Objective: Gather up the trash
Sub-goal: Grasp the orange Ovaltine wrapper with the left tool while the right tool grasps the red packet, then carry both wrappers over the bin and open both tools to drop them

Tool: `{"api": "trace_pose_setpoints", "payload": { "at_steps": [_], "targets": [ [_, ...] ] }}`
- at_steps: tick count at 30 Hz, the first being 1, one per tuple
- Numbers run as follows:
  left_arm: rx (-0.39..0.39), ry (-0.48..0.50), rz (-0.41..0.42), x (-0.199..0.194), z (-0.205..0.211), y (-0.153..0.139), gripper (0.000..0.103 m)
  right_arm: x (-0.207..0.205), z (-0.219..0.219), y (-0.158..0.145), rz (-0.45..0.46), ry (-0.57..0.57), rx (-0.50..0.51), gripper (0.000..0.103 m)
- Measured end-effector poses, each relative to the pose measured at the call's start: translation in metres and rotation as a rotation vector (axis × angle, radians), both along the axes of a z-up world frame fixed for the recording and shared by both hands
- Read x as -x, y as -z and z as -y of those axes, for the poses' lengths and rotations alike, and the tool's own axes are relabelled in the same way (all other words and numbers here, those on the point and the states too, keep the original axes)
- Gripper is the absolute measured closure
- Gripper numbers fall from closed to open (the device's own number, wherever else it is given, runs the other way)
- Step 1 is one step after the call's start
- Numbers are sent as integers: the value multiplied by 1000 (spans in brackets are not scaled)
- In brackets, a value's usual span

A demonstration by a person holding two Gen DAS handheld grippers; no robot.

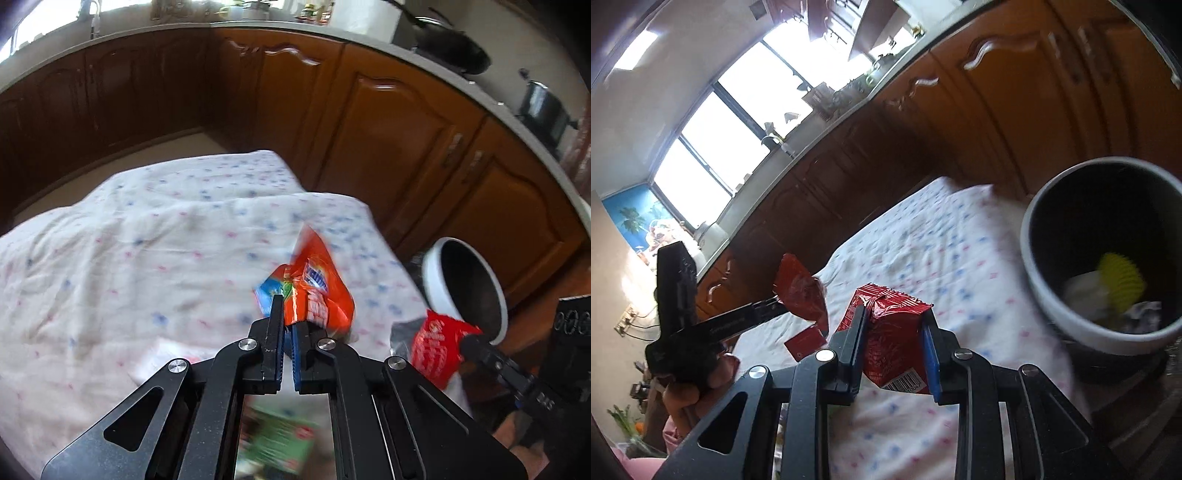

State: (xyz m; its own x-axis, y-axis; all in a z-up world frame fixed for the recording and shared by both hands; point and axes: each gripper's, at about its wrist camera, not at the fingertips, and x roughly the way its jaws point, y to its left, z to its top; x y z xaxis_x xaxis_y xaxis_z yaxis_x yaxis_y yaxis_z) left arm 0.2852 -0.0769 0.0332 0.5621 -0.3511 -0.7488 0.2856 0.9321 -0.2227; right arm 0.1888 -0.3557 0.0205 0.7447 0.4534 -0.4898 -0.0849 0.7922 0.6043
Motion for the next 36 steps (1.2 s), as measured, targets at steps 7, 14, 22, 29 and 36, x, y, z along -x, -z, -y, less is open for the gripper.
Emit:
{"api": "trace_pose_setpoints", "payload": {
  "at_steps": [7, 14, 22, 29, 36],
  "targets": [
    [35, 90, 11, 37, 39, -5, 100, 26, 31, -3, 14, 74, 9, 75],
    [28, 161, 3, 59, 76, -1, 100, 50, 65, -1, 19, 141, 7, 75],
    [1, 223, 5, 73, 115, -1, 100, 66, 89, -5, 31, 189, 29, 75],
    [-7, 246, -12, 72, 145, 7, 100, 66, 110, -2, 25, 220, 52, 75],
    [-27, 279, -11, 66, 174, 11, 100, 59, 128, -6, 23, 241, 94, 75]
  ]
}}
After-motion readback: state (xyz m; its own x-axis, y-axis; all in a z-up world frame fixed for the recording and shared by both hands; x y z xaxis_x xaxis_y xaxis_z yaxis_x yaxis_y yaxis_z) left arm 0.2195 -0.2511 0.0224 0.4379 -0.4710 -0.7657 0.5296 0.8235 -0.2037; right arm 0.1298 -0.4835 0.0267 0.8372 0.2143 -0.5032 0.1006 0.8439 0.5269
